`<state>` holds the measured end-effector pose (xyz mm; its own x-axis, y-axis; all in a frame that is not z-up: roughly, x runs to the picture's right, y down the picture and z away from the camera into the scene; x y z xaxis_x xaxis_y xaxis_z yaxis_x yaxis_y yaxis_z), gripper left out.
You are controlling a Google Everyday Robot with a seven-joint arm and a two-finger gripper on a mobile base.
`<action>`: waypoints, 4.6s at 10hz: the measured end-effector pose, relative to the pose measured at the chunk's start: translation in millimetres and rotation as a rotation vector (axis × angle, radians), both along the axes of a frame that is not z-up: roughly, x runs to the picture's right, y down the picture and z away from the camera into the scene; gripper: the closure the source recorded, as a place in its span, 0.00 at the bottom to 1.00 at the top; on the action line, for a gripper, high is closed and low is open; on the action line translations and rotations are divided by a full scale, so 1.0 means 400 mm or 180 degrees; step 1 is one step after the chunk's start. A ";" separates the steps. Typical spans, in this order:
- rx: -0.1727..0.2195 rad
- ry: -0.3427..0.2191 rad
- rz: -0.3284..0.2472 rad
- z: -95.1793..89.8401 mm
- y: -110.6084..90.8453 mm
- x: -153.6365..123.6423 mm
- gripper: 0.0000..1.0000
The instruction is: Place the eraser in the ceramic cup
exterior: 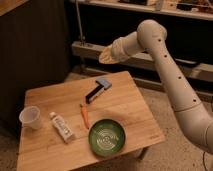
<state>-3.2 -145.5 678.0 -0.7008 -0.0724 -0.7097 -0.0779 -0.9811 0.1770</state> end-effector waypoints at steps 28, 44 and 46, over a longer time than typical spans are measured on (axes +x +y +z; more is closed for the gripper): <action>0.0003 0.0003 0.0000 -0.002 -0.001 0.000 0.79; 0.0026 0.1238 0.2906 -0.020 -0.005 0.126 0.79; -0.0060 0.1168 0.2943 -0.012 -0.032 0.127 0.79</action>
